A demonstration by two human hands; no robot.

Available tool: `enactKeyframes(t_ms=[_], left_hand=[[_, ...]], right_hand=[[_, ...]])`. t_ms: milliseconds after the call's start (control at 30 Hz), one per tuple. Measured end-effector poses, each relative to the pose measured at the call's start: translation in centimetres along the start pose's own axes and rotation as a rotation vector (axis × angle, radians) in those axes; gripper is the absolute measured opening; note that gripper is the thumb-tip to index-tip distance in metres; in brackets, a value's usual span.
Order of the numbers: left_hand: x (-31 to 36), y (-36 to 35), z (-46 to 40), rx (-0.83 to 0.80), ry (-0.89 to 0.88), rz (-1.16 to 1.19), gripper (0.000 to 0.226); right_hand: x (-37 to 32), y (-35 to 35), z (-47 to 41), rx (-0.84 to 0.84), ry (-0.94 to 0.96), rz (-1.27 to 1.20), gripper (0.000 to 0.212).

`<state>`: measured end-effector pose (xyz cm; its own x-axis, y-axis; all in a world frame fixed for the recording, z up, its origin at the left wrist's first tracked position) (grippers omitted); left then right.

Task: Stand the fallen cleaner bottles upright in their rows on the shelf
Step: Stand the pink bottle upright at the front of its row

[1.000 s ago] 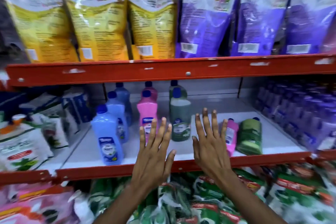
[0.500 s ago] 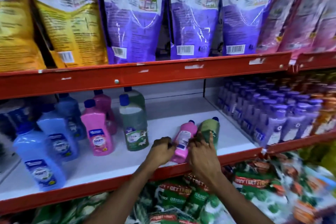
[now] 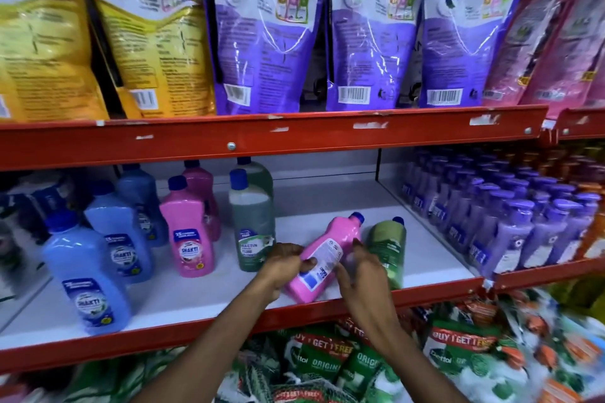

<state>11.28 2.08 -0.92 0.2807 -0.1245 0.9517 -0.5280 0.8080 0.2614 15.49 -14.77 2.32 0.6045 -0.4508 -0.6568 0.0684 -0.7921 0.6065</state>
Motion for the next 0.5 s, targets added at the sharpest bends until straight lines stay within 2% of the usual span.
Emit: enactKeyframes(t_ms=[67, 100, 167, 233, 367, 500], left_hand=[[-0.4, 2.7, 1.3, 0.010, -0.064, 0.151, 0.039], [-0.6, 3.9, 2.0, 0.008, -0.097, 0.222, 0.039], [-1.1, 6.7, 3.7, 0.007, -0.167, 0.312, 0.038], [-1.8, 9.8, 5.2, 0.036, -0.266, 0.310, 0.039], [-3.5, 15.9, 7.4, 0.217, -0.453, 0.140, 0.038], [-5.4, 19.8, 7.3, 0.330, -0.445, -0.002, 0.042]], right_hand=[[-0.9, -0.8, 0.3, 0.026, -0.135, -0.199, 0.059], [-1.3, -1.5, 0.5, 0.009, -0.221, -0.302, 0.066], [-3.5, -3.5, 1.1, -0.057, -0.287, -0.542, 0.053], [-6.8, -5.5, 1.6, -0.118, -0.216, -0.681, 0.031], [-12.0, -9.0, 2.6, -0.100, -0.074, -0.629, 0.031], [-15.5, -12.3, 3.3, -0.072, 0.012, -0.563, 0.033]])
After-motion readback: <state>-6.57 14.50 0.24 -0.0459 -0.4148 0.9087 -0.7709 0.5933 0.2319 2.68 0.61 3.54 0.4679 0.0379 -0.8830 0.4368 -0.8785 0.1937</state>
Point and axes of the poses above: each hand's wrist, its own z-axis away from the middle knuckle, its own y-axis out of the back of the hand, x = y × z, the point moved 8 cm from there along -z, towards the middle knuckle, and after that the axes turned 2 degrees about x, right-handed, at the moved point
